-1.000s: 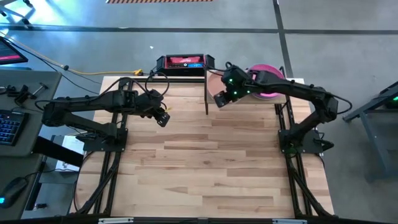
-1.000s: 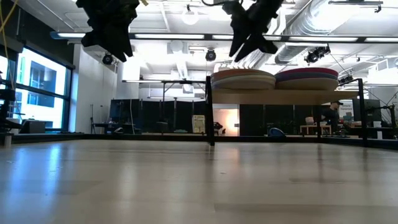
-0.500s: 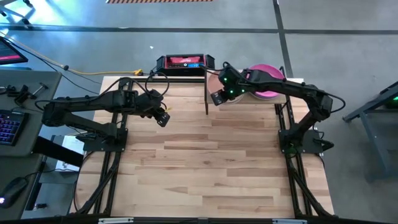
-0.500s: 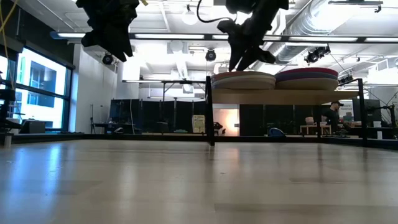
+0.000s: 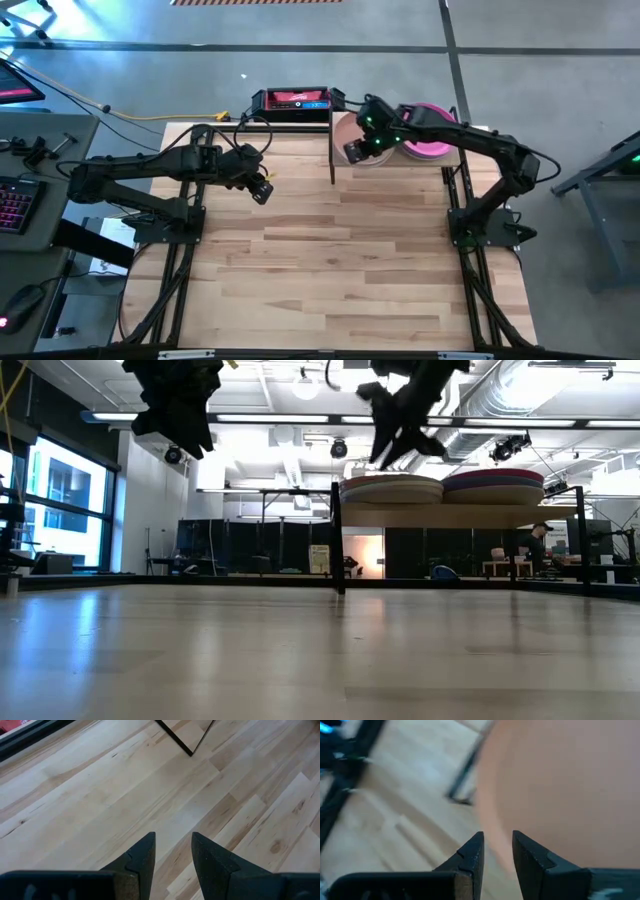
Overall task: Place and stack plates onto a shelf
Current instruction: Adjust the left stacked plates on the shelf, then return to Home Position
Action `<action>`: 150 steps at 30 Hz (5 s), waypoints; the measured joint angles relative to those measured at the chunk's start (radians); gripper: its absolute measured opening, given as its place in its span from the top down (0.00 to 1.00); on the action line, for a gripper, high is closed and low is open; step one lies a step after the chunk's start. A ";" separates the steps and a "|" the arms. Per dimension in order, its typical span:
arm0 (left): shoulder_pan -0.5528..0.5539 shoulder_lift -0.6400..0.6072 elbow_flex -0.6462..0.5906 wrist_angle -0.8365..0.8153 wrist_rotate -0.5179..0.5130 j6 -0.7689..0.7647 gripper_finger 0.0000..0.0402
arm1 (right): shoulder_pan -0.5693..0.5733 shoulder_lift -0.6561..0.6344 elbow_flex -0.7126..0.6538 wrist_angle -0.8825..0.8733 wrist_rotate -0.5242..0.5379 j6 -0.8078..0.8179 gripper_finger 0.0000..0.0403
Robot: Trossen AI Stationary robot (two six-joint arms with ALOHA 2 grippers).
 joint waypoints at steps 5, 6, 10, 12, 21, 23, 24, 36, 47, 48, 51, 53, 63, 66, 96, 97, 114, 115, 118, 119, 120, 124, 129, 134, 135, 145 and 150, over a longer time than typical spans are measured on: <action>0.000 0.000 0.000 0.000 0.000 0.000 0.71 | 0.061 -0.021 0.058 -0.010 -0.008 0.001 0.80; 0.000 0.000 0.000 0.000 0.000 0.000 0.71 | 0.076 -0.021 0.067 -0.018 -0.014 0.004 0.80; 0.000 0.000 0.000 0.000 0.000 0.000 0.71 | 0.139 -0.021 0.073 -0.055 -0.040 0.008 0.80; 0.000 0.000 0.000 0.000 0.000 0.000 0.71 | 0.168 -0.021 0.073 -0.088 -0.029 0.009 0.80; 0.000 0.000 0.000 0.000 0.000 0.000 0.71 | 0.200 -0.007 0.073 -0.237 0.081 0.033 0.80; 0.000 0.000 0.000 0.000 0.000 0.000 0.71 | 0.194 0.004 0.073 -0.240 0.092 0.033 0.80; 0.000 0.000 0.000 0.000 0.000 0.000 0.71 | 0.192 0.012 0.073 -0.245 0.100 0.034 0.80; 0.000 0.000 0.000 0.000 0.000 0.000 0.71 | 0.155 0.082 0.073 -0.255 0.158 0.005 0.80; 0.000 0.000 0.000 0.000 0.000 0.016 0.71 | 0.114 0.115 0.073 -0.214 0.158 -0.010 0.80; 0.000 0.000 0.000 -0.001 0.000 0.016 0.71 | 0.114 0.115 0.073 -0.214 0.158 -0.010 0.80; 0.000 0.000 0.000 -0.001 0.000 0.017 0.71 | 0.114 0.114 0.073 -0.223 0.131 -0.010 0.80; 0.000 0.000 0.000 -0.001 0.000 0.017 0.71 | 0.114 0.109 0.073 -0.239 0.102 -0.010 0.80; -0.013 -0.030 0.000 -0.008 0.012 0.137 0.71 | 0.160 -0.016 0.073 -0.239 0.068 -0.121 0.80; -0.026 -0.073 0.000 -0.009 -0.005 0.140 0.71 | 0.176 -0.075 0.073 -0.194 0.101 -0.134 0.80; -0.103 -0.937 -0.558 0.403 -0.117 0.323 0.71 | 0.391 -0.865 -0.860 0.853 0.291 -0.285 0.80; -0.103 -0.954 -0.573 0.406 -0.117 0.322 0.71 | 0.395 -0.881 -0.898 0.881 0.291 -0.285 0.80; -0.103 -1.030 -0.782 0.513 -0.097 0.349 0.71 | 0.405 -1.054 -1.277 1.078 0.292 -0.202 0.80; -0.103 -1.030 -0.793 0.524 -0.096 0.348 0.71 | 0.405 -1.064 -1.288 1.080 0.292 -0.202 0.80; -0.103 -1.029 -0.825 0.536 -0.095 0.350 0.71 | 0.405 -1.085 -1.324 1.081 0.291 -0.202 0.80; -0.103 -1.029 -0.833 0.538 -0.095 0.355 0.71 | 0.405 -1.094 -1.339 1.081 0.291 -0.202 0.80; -0.103 -1.030 -0.842 0.545 -0.095 0.357 0.71 | 0.404 -1.102 -1.352 1.082 0.291 -0.202 0.80; -0.103 -1.030 -0.882 0.582 -0.095 0.357 0.71 | 0.405 -1.132 -1.390 1.082 0.290 -0.192 0.80; -0.103 -1.030 -0.923 0.585 -0.096 0.359 0.71 | 0.404 -1.162 -1.422 1.080 0.289 -0.195 0.80; -0.103 -1.030 -0.960 0.609 -0.096 0.400 0.71 | 0.404 -1.167 -1.427 1.074 0.252 -0.237 0.80; -0.102 -1.028 -0.961 0.611 -0.096 0.412 0.71 | 0.405 -1.167 -1.427 1.073 0.248 -0.243 0.80; -0.102 -1.031 -0.963 0.631 -0.098 0.610 0.71 | 0.405 -1.166 -1.427 0.948 0.202 -0.284 0.80; -0.102 -1.030 -0.963 0.630 -0.131 0.639 0.71 | 0.405 -1.166 -1.427 0.908 0.148 -0.336 0.80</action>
